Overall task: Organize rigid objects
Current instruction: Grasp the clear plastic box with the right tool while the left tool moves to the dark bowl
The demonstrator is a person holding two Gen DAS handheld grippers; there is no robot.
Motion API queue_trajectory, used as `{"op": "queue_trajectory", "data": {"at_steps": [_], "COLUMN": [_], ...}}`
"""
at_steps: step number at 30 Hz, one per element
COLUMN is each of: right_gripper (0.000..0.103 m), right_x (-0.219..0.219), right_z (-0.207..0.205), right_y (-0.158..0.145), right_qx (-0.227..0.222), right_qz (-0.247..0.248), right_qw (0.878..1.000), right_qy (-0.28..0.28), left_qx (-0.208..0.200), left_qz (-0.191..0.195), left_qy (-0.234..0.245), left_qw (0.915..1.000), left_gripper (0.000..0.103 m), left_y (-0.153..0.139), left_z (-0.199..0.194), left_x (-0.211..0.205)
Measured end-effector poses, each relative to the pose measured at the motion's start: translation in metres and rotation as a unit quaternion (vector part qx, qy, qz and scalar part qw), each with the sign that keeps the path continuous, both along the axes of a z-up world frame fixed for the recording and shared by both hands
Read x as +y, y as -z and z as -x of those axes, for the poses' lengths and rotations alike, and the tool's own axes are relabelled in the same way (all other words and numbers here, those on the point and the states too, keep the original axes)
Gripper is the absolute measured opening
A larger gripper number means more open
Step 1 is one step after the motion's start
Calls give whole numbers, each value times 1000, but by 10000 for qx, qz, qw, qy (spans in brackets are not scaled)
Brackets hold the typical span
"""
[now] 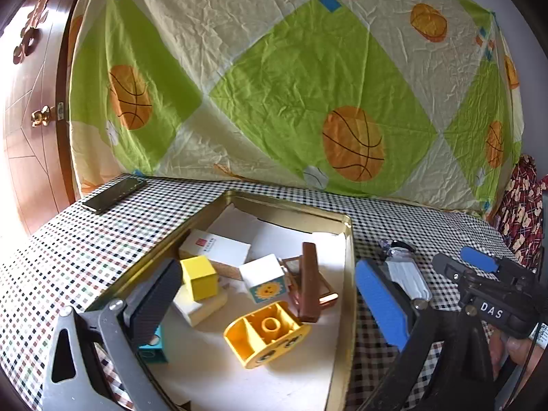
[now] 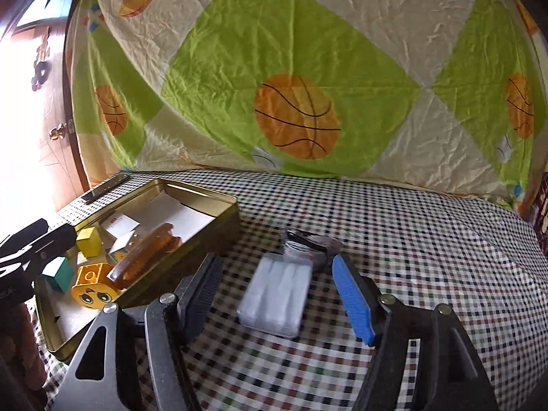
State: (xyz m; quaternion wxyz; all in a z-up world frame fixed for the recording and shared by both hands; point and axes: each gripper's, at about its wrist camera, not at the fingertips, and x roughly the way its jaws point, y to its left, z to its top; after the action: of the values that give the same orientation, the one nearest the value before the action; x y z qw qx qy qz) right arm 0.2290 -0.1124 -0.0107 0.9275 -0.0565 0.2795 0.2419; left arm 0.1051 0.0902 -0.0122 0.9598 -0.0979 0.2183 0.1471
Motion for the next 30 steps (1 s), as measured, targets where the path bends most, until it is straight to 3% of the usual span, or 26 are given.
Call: {"op": "queue_trajectory", "data": {"at_steps": [7,15,17,18,23,27,30], "right_gripper": [69,69,56,53,53,53,53], "right_x": [10,40,43,44,29,-1,-32], "right_z": [-20,-51,-52,-50,-38,-32,-49], "right_y": [18,46,48,48,38,17,10], "right_qx": [601,1390,1357,1310,1044,511,491], "right_qz": [132,478,647,728,584,492,387], "right_qw": [9980,9891,9886,9886,9926,9974,9967], "right_qy": [-110,-88,-75,-110,-228,114,516], "left_qx": [93,402,410,400,380,423,460], "left_qz": [-114,-54,-2,7,-119,-294,-488], "left_qy": [114,-211,-192,-173,-63,89,245], "left_qw": [9998,9990,9990,9991,9992,9986,9974], "left_gripper": [103,103,103,103,103,103,103], "left_y": [-5,-1,-1,-1,-5,-8,-8], "left_z": [-15,-31,-32,-32,-38,-49,-63], "left_x": [-28,-22,-22,-23,-39,-60,-80]}}
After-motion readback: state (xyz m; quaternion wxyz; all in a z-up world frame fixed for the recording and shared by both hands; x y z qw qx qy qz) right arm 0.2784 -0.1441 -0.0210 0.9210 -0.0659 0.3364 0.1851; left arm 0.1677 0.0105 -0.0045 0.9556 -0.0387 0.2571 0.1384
